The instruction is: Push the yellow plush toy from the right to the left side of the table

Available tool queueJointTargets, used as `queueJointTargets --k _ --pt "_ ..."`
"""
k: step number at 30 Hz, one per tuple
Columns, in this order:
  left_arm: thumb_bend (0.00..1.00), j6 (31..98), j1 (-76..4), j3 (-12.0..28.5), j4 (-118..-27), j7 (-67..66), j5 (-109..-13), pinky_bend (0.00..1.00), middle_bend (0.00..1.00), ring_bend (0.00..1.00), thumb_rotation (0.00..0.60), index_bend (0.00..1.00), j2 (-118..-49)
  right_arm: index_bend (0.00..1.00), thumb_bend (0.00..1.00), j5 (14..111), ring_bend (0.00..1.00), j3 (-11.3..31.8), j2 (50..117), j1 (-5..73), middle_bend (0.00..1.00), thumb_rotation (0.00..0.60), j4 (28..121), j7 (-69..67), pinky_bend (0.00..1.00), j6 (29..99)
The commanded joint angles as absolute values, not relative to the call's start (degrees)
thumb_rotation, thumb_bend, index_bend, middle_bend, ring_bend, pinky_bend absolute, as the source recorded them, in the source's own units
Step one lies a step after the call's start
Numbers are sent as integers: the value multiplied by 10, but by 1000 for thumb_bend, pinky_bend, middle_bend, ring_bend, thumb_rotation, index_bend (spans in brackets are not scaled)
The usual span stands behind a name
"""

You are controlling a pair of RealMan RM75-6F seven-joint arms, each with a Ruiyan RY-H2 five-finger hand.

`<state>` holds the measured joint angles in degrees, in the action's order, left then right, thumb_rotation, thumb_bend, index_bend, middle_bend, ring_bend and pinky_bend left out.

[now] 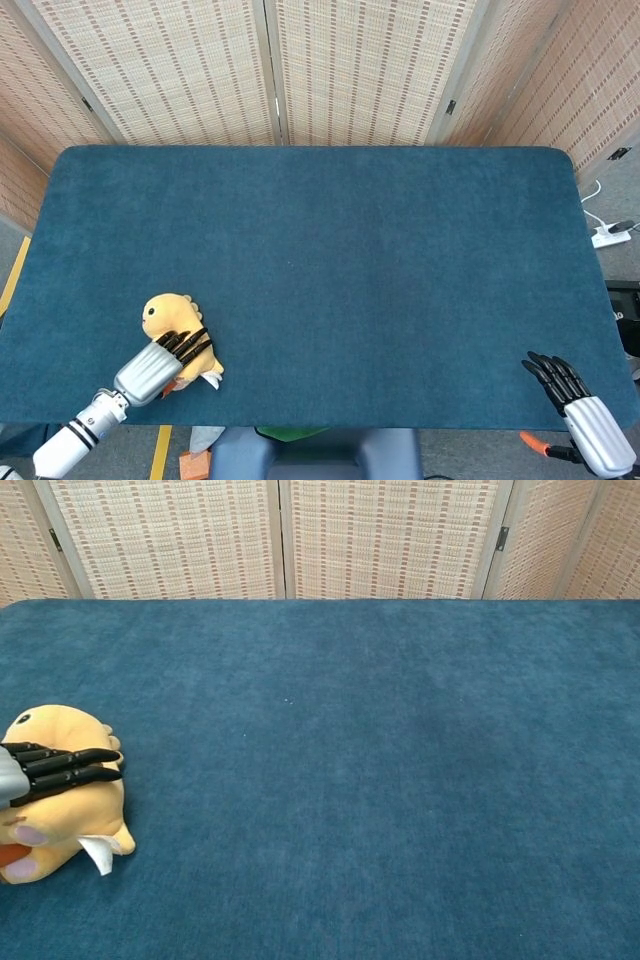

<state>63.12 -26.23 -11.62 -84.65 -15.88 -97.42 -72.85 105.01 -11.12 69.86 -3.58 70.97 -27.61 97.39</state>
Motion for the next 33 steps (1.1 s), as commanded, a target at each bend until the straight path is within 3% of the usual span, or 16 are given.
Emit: queueJointTargets --k 1,12,23,26,29,33 --pt "312 646 -254 -125 -902 -142 -975 219 1 44 600 0 -683 0 123 1053 0 -112 698 -38 0 600 707 -279 0 982" --pt "294 728 -222 -136 -964 -71 -1018 219 0 30 600 0 -627 0 129 1072 0 -118 700 -45 0 600 699 -280 0 1008" --pt "277 852 -160 -140 -968 -11 -1051 202 0 30 600 0 -586 0 128 1089 0 -119 694 -38 0 600 713 -262 0 1015" --pt "280 927 -87 -146 -958 -8 -1005 166 0 19 600 0 -570 0 129 1070 0 -99 689 -49 0 600 728 -196 0 1026" --pt "284 1041 10 -126 -897 62 -942 153 0 1 600 0 -623 0 129 1021 0 -76 686 -70 0 600 784 -68 0 1012" --pt "287 1067 44 -117 -826 122 -933 149 0 0 600 0 -654 0 129 999 0 -64 681 -76 0 600 830 -13 0 1005"
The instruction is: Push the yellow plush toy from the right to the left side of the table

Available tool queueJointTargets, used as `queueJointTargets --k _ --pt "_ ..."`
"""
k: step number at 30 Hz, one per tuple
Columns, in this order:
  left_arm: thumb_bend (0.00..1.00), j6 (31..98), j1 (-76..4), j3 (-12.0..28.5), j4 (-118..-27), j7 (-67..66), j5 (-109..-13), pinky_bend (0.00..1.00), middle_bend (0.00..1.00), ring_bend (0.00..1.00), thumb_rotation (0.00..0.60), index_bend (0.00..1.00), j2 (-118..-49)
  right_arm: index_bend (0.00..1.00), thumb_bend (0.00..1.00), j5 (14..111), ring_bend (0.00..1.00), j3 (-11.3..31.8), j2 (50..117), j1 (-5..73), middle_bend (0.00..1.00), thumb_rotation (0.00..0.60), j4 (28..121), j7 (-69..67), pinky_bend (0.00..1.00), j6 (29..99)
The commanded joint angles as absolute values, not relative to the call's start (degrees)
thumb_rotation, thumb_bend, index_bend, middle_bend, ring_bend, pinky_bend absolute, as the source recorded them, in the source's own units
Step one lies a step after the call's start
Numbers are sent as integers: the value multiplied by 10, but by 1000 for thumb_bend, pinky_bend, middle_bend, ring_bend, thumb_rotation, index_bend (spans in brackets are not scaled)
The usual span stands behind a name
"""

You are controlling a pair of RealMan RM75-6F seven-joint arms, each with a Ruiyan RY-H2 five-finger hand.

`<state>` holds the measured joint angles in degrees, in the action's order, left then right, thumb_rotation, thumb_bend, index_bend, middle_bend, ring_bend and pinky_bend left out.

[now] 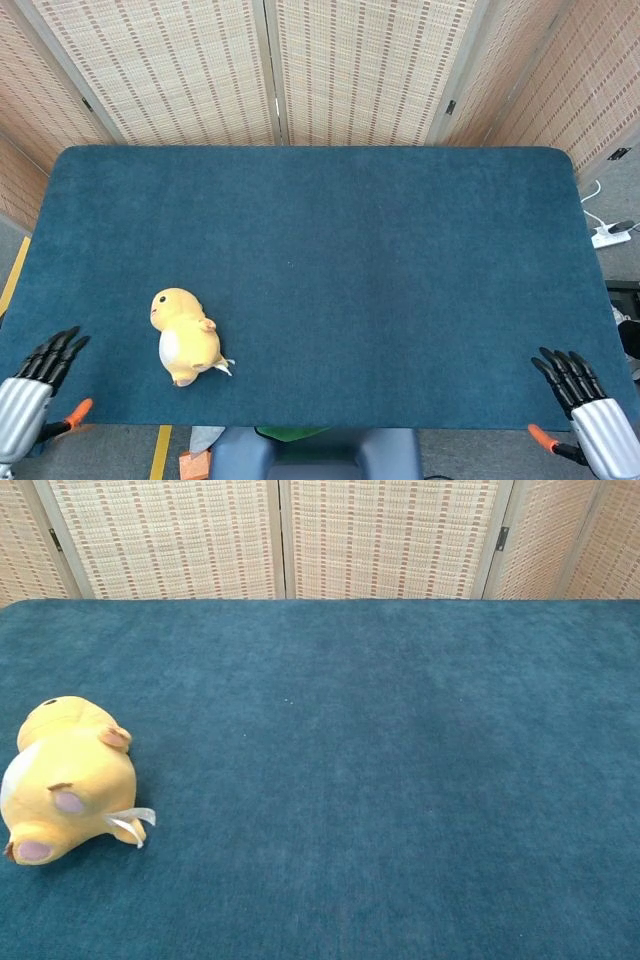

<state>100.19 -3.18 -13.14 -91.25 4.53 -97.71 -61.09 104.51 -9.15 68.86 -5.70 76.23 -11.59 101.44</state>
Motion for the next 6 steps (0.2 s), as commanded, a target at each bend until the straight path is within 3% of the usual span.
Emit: queueJointTargets --k 1,6 --pt "289 1069 46 -115 -818 128 -937 148 0 0 600 0 -657 0 129 998 0 -63 681 -77 0 600 835 -6 0 1004" --pt "289 1047 48 -109 -816 146 -936 148 0 0 600 0 -651 0 129 997 0 -63 677 -82 0 600 850 3 0 1004"
